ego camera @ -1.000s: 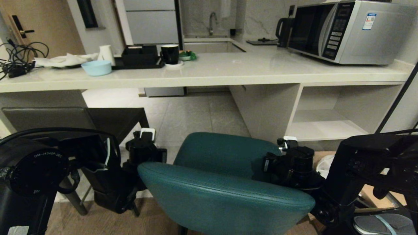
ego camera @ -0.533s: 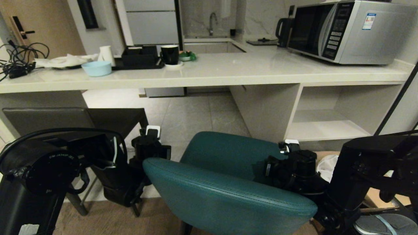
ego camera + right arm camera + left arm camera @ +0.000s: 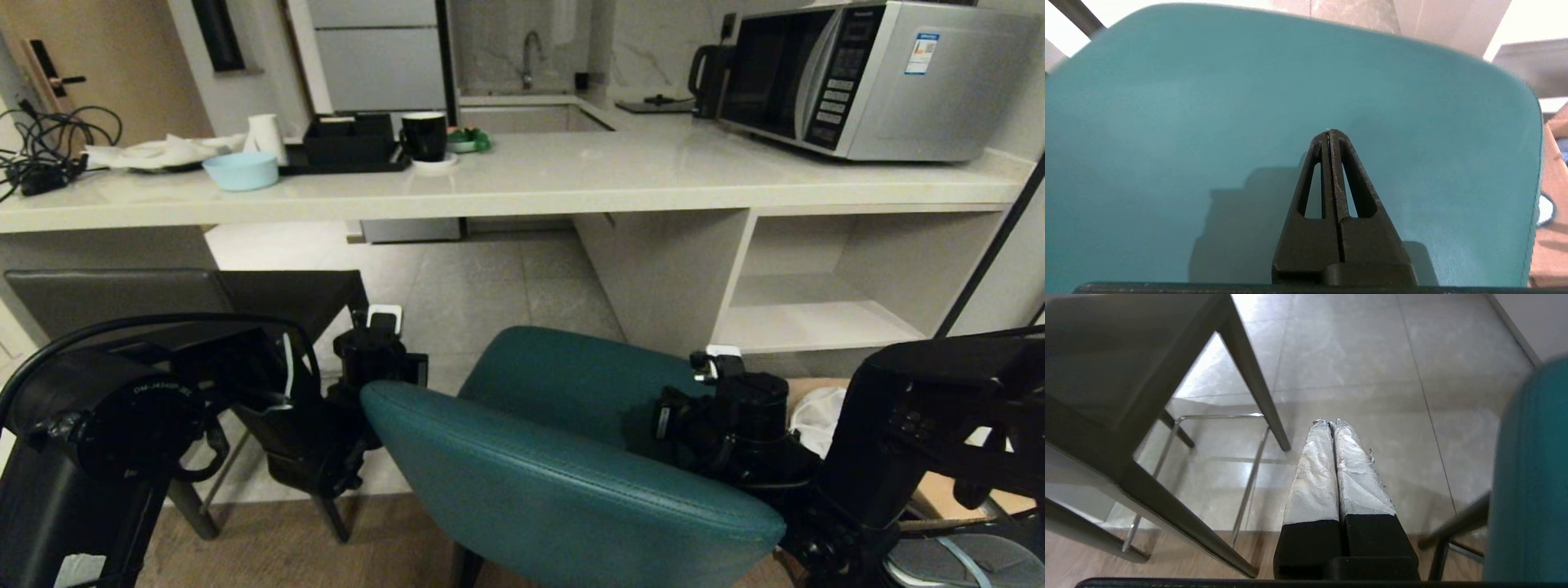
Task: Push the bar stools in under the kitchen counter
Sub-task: Pull the blue chair out from under the dining table, then pull the gray chair out from under the dining table
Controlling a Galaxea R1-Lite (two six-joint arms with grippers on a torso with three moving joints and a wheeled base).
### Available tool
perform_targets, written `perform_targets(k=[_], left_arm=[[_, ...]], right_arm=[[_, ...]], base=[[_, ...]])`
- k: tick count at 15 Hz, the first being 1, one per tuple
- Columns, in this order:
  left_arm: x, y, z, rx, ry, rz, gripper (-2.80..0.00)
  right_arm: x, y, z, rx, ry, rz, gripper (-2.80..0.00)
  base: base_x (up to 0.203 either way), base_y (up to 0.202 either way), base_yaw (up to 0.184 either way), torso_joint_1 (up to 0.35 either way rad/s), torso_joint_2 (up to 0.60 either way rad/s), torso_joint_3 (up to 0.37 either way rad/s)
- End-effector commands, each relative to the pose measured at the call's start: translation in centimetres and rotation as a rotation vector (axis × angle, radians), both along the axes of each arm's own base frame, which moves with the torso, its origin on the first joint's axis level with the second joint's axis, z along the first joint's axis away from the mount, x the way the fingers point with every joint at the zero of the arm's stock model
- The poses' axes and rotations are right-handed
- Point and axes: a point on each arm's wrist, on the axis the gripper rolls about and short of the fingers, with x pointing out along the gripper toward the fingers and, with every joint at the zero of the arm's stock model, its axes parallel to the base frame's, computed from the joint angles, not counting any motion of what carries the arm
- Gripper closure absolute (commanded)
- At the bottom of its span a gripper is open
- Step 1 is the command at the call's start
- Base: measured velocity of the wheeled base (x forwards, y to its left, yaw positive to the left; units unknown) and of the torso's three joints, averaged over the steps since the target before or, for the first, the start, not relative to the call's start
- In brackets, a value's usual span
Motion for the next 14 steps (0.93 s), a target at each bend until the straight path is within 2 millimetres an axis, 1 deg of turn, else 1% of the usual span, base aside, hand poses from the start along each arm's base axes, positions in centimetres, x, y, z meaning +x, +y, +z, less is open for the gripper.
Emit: perform_targets(k=[1,3,5,7,8,9,11,14], left_arm=[[0.1,0.4,1.5,-0.019,-0.05,0.016,0.0],[0.2,0.6,3.2,-0.044,-0.112,0.022,0.0],[0.6,1.2,4.2,-0.055,-0.147,0.042,0.0],[0.5,1.7,5.4,-0.067,-0.175,0.049,0.0],[0.3,1.9,6.2,-0.073,-0.193,0.054,0.0],[0.1,2.2,7.1,-0.081,-0.215,0.058,0.0],[-0.4,2.9,9.4,-0.095,-0.262,0.065,0.0],[-1.7,3.8,13.0,-0.101,-0.335,0.074,0.0]], right_arm=[[0.5,-0.3,1.6,0.025,-0.051,-0.015,0.0],[0.7,-0.6,3.0,0.036,-0.085,-0.02,0.0],[0.7,-0.7,4.0,0.042,-0.106,-0.021,0.0],[0.7,-0.7,5.0,0.051,-0.126,-0.022,0.0],[0.7,-0.7,6.0,0.064,-0.153,-0.022,0.0],[0.7,-0.8,7.4,0.078,-0.183,-0.024,0.0],[0.6,-1.1,10.9,0.107,-0.243,-0.03,0.0],[-0.4,-1.8,16.9,0.146,-0.327,-0.038,0.0]], base=[[0.0,0.0,0.0,0.0,0.0,0.0],[0.0,0.0,0.0,0.0,0.0,0.0],[0.0,0.0,0.0,0.0,0.0,0.0],[0.0,0.0,0.0,0.0,0.0,0.0],[0.0,0.0,0.0,0.0,0.0,0.0],[0.0,0.0,0.0,0.0,0.0,0.0],[0.0,0.0,0.0,0.0,0.0,0.0],[0.0,0.0,0.0,0.0,0.0,0.0]])
